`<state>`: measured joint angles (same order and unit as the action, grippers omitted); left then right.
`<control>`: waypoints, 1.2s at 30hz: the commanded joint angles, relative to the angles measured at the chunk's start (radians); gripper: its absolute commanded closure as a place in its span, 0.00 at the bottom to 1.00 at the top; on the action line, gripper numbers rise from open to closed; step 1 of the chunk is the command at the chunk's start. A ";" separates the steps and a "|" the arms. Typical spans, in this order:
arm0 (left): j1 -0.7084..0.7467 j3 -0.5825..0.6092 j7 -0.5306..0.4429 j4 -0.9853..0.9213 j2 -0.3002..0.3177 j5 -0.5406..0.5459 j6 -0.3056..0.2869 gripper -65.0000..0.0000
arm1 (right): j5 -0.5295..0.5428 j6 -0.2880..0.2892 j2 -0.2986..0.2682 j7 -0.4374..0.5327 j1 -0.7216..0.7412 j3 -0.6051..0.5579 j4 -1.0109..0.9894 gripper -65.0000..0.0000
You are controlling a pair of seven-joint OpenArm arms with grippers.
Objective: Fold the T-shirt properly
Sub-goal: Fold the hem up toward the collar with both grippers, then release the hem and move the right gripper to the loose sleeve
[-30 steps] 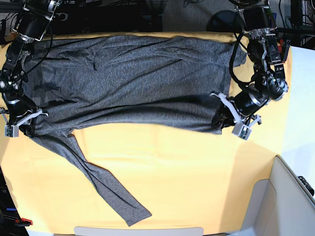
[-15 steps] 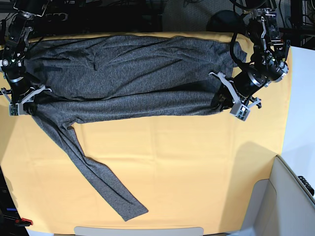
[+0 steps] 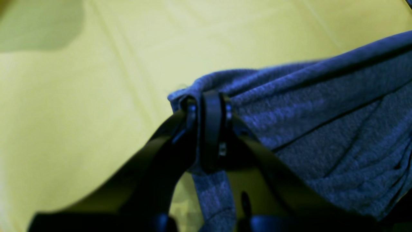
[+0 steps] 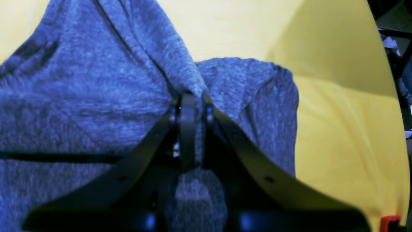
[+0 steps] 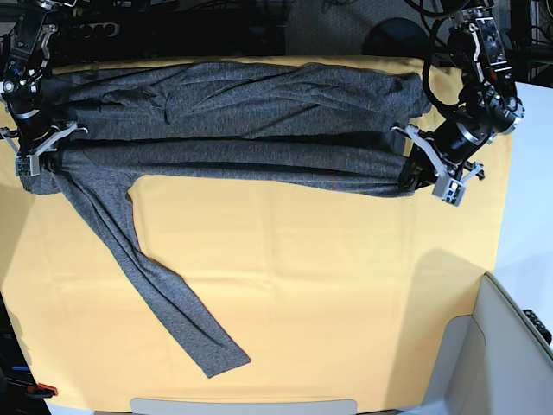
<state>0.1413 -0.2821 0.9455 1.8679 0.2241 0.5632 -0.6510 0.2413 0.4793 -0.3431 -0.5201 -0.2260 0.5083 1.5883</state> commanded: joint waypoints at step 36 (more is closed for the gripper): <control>0.008 -0.009 0.116 -0.109 0.050 0.013 0.010 0.64 | 0.002 -0.015 -0.018 -0.125 -0.008 0.045 0.062 0.56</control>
<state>0.1570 -0.2878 1.0737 1.7386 0.2642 0.5610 -0.6357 0.2386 0.4690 -0.3420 -0.6636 -0.2409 0.5388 1.6283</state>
